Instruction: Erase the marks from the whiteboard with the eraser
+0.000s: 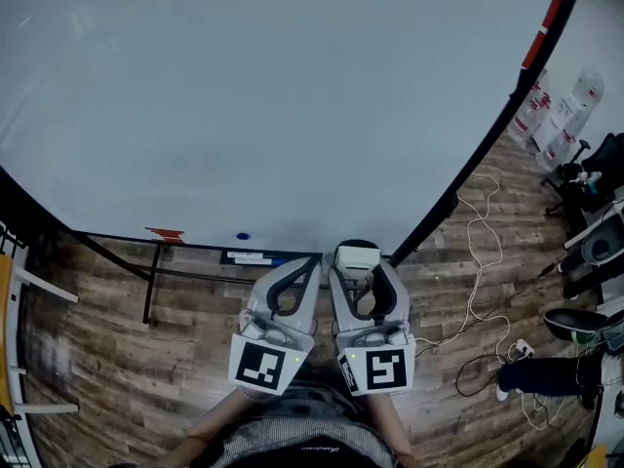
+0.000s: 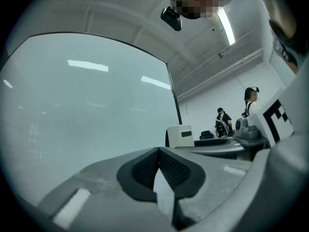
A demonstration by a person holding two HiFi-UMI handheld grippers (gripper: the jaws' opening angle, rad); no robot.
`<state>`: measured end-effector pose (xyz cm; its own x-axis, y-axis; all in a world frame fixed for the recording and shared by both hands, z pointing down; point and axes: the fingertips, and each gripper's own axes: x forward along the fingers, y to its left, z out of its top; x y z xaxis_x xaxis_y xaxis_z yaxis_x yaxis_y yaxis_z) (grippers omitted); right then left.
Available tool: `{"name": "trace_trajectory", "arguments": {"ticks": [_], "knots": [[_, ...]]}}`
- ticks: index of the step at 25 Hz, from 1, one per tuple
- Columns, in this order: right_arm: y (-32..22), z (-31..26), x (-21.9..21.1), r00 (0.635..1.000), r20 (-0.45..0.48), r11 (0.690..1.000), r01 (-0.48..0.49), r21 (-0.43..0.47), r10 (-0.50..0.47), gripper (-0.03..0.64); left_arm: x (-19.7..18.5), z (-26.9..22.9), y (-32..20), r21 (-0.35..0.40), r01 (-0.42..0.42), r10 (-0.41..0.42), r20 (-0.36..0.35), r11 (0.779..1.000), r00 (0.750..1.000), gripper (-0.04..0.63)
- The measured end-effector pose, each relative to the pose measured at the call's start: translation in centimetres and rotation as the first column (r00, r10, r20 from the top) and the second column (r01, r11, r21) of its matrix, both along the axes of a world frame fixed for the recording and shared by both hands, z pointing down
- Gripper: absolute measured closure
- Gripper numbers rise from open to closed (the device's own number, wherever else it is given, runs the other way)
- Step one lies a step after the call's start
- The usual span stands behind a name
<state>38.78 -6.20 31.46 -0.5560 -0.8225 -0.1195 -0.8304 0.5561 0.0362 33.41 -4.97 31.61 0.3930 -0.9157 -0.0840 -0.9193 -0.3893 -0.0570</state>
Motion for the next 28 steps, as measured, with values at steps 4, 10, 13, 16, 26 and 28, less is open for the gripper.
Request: {"name": "trace_trajectory", "arguments": {"ticks": [4, 10, 13, 16, 26, 28], "knots": [[-0.9, 0.2, -0.6, 0.998, -0.05, 0.999, -0.031, -0.013, 0.031, 0.374, -0.5, 0.0, -1.1, -0.01, -0.029, 0.029, -0.009, 1.0, 1.0, 0.592], [-2.0, 0.2, -0.2, 0.998, -0.048, 0.999, -0.041, -0.016, 0.04, 0.374, -0.1, 0.0, -1.8, -0.01, -0.045, 0.044, -0.018, 0.999, 0.999, 0.592], [-2.8, 0.0, 0.2, 0.999, -0.038, 0.999, -0.037, -0.01, 0.037, 0.374, 0.6, 0.2, -2.5, -0.023, -0.051, 0.051, -0.013, 0.998, 0.999, 0.592], [-4.1, 0.1, 0.9, 0.998, -0.04, 0.999, -0.038, -0.022, 0.037, 0.374, 1.3, 0.1, -3.9, -0.032, -0.053, 0.052, -0.029, 0.998, 0.998, 0.592], [-8.8, -1.2, 3.8, 0.999, -0.037, 0.999, -0.032, -0.029, 0.031, 0.374, 3.3, -1.0, -8.3, -0.038, -0.035, 0.035, -0.012, 0.999, 0.999, 0.592], [-9.8, -1.0, 4.7, 0.999, -0.036, 0.999, -0.036, -0.034, 0.034, 0.374, 3.6, -1.0, -9.0, -0.039, -0.026, 0.026, -0.015, 0.999, 1.0, 0.592]]}}
